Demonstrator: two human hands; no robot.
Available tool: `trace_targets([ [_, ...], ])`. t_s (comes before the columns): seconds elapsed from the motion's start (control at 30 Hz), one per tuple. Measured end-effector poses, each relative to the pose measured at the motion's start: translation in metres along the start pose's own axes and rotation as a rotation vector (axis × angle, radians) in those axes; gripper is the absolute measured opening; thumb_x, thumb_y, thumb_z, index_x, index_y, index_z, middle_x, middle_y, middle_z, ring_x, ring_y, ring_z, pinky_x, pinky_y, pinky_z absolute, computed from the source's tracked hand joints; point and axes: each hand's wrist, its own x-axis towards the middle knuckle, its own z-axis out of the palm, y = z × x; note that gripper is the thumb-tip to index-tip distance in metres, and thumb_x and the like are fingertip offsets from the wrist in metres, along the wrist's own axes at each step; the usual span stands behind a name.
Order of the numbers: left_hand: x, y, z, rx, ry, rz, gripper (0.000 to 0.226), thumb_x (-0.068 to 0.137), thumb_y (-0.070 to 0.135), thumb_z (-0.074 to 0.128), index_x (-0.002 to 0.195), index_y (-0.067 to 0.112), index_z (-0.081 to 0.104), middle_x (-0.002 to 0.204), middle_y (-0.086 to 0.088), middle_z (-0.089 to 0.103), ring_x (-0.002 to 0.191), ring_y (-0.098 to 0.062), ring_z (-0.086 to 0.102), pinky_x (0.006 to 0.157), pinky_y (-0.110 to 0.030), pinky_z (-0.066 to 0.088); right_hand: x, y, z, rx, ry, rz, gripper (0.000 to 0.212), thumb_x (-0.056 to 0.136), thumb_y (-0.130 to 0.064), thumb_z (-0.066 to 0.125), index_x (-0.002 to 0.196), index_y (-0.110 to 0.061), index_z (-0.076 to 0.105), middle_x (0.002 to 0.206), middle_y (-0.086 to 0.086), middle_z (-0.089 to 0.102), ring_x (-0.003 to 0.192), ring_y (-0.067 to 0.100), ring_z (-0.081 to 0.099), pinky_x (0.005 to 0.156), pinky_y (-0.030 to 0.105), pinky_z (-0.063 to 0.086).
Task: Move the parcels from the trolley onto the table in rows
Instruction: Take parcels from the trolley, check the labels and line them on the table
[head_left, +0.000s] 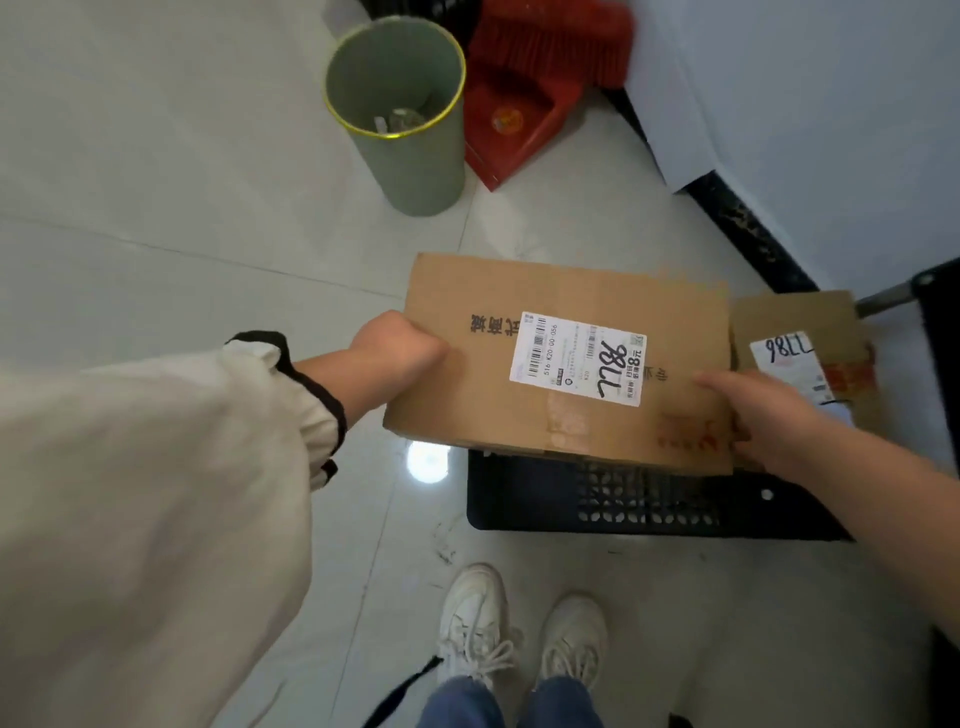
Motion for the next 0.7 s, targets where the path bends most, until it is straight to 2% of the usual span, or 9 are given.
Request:
trace_targets([
  [0.1, -0.051, 0.038, -0.073, -0.072, 0.053, 0.059, 0.018, 0.08, 0.021, 0.057, 0.094, 0.01, 0.058, 0.089, -0.006, 0.059, 0.08, -0.024, 0.056, 0.065, -0.031, 0.046, -0.068, -0.06, -0.02, 0.01, 0.006, -0.104, 0.034, 0.088, -0.031, 0.059, 0.115, -0.011, 0.056, 0.095, 0.005, 0.066, 0.082, 0.021, 0.063, 0.062, 0.033, 0.049],
  [0.13, -0.073, 0.051, -0.099, -0.103, 0.078, 0.08, 0.019, 0.081, 0.021, 0.057, 0.096, 0.009, 0.06, 0.09, -0.007, 0.059, 0.08, -0.025, 0.056, 0.065, -0.031, 0.046, -0.095, -0.081, -0.029, 0.004, 0.021, -0.153, 0.032, 0.089, -0.031, 0.058, 0.115, -0.012, 0.055, 0.093, 0.005, 0.066, 0.081, 0.021, 0.063, 0.06, 0.032, 0.049],
  [0.2, -0.122, 0.071, -0.153, -0.153, 0.155, 0.145, 0.011, 0.082, 0.018, 0.058, 0.091, 0.013, 0.06, 0.086, -0.005, 0.061, 0.073, -0.022, 0.054, 0.059, -0.028, 0.041, -0.154, -0.122, -0.042, -0.003, 0.029, -0.266, 0.033, 0.09, -0.032, 0.057, 0.116, -0.012, 0.054, 0.093, 0.005, 0.066, 0.084, 0.024, 0.064, 0.069, 0.037, 0.051],
  [0.27, -0.176, 0.089, -0.205, -0.217, 0.208, 0.197, 0.004, 0.083, 0.017, 0.061, 0.085, 0.019, 0.059, 0.087, -0.004, 0.063, 0.074, -0.02, 0.055, 0.06, -0.029, 0.041, -0.221, -0.161, -0.055, -0.013, 0.064, -0.392, 0.032, 0.09, -0.033, 0.057, 0.115, -0.013, 0.053, 0.09, 0.003, 0.065, 0.08, 0.022, 0.063, 0.065, 0.034, 0.048],
  [0.37, -0.266, 0.11, -0.285, -0.281, 0.287, 0.29, 0.01, 0.082, 0.016, 0.064, 0.09, 0.022, 0.062, 0.096, -0.005, 0.068, 0.09, -0.024, 0.062, 0.078, -0.035, 0.049, -0.329, -0.211, -0.071, 0.022, 0.069, -0.577, 0.035, 0.09, -0.031, 0.057, 0.121, -0.017, 0.049, 0.089, -0.004, 0.062, 0.076, 0.014, 0.061, 0.057, 0.028, 0.043],
  [0.43, -0.325, 0.12, -0.337, -0.314, 0.378, 0.371, 0.015, 0.082, 0.015, 0.065, 0.091, 0.025, 0.059, 0.093, 0.0, 0.068, 0.09, -0.021, 0.064, 0.084, -0.037, 0.049, -0.398, -0.237, -0.079, 0.007, 0.068, -0.703, 0.044, 0.089, -0.031, 0.057, 0.13, -0.021, 0.044, 0.098, -0.007, 0.061, 0.081, 0.009, 0.059, 0.063, 0.026, 0.043],
  [0.5, -0.382, 0.127, -0.38, -0.341, 0.479, 0.435, 0.023, 0.082, 0.018, 0.066, 0.101, 0.028, 0.058, 0.095, 0.006, 0.063, 0.086, -0.013, 0.061, 0.077, -0.031, 0.046, -0.461, -0.256, -0.087, -0.013, 0.058, -0.821, 0.044, 0.089, -0.032, 0.057, 0.13, -0.025, 0.044, 0.106, -0.013, 0.061, 0.085, 0.003, 0.059, 0.075, 0.027, 0.044],
  [0.6, -0.456, 0.138, -0.432, -0.42, 0.576, 0.499, 0.045, 0.085, 0.023, 0.065, 0.129, 0.022, 0.052, 0.113, 0.006, 0.062, 0.098, -0.014, 0.059, 0.075, -0.029, 0.045, -0.54, -0.279, -0.099, 0.011, 0.078, -0.985, 0.034, 0.088, -0.03, 0.058, 0.118, -0.038, 0.045, 0.09, -0.031, 0.061, 0.072, -0.007, 0.062, 0.066, 0.019, 0.038],
  [0.7, -0.52, 0.146, -0.468, -0.52, 0.672, 0.637, 0.044, 0.087, 0.02, 0.063, 0.13, 0.024, 0.051, 0.114, 0.008, 0.063, 0.1, -0.01, 0.06, 0.069, -0.022, 0.045, -0.602, -0.296, -0.109, 0.033, 0.108, -1.137, 0.034, 0.088, -0.029, 0.058, 0.112, -0.048, 0.046, 0.084, -0.048, 0.055, 0.071, -0.017, 0.06, 0.069, 0.021, 0.036],
])
